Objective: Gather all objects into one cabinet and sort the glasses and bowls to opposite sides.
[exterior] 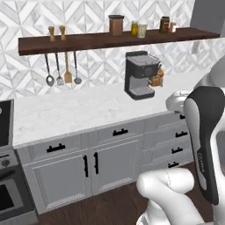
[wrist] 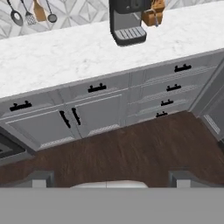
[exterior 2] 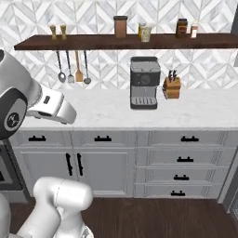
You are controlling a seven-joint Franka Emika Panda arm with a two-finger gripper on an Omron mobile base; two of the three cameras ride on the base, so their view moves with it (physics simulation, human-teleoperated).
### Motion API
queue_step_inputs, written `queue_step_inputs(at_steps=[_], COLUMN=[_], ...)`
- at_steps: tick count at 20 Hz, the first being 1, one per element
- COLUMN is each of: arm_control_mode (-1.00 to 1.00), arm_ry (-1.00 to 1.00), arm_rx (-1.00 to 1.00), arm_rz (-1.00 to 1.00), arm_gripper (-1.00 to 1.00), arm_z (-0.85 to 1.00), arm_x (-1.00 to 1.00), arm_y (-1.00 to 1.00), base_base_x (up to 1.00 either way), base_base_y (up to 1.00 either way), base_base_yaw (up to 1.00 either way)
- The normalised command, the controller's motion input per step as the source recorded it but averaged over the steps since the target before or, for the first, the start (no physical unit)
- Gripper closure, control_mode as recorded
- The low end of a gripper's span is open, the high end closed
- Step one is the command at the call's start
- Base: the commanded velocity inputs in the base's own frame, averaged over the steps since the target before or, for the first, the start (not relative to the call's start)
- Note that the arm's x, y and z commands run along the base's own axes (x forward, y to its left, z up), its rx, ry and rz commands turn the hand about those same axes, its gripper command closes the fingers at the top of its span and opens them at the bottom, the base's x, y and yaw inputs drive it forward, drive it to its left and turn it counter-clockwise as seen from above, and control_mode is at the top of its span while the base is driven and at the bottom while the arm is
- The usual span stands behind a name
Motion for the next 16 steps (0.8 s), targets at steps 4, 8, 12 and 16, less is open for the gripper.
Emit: queue_step_inputs(at_steps=[4, 8, 12, 16], arm_control_mode=[1.00, 1.00, 1.00, 1.00], arm_ry=[0.00, 0.00, 0.00, 0.00], arm_rx=[0.00, 0.00, 0.00, 0.00], arm_rz=[0.00, 0.00, 0.00, 0.00], arm_gripper=[-1.00, -1.00, -1.00, -1.00], arm_z=[0.00, 0.00, 0.00, 0.00], arm_x=[0.00, 0.00, 0.00, 0.00], arm_y=[0.00, 0.00, 0.00, 0.00], base_base_x=[0.44, 0.43, 0.41, 0.46], base_base_y=[-0.94, -0.80, -0.54, -0.27], base_base_yaw=[0.42, 0.33, 0.11, 0.02])
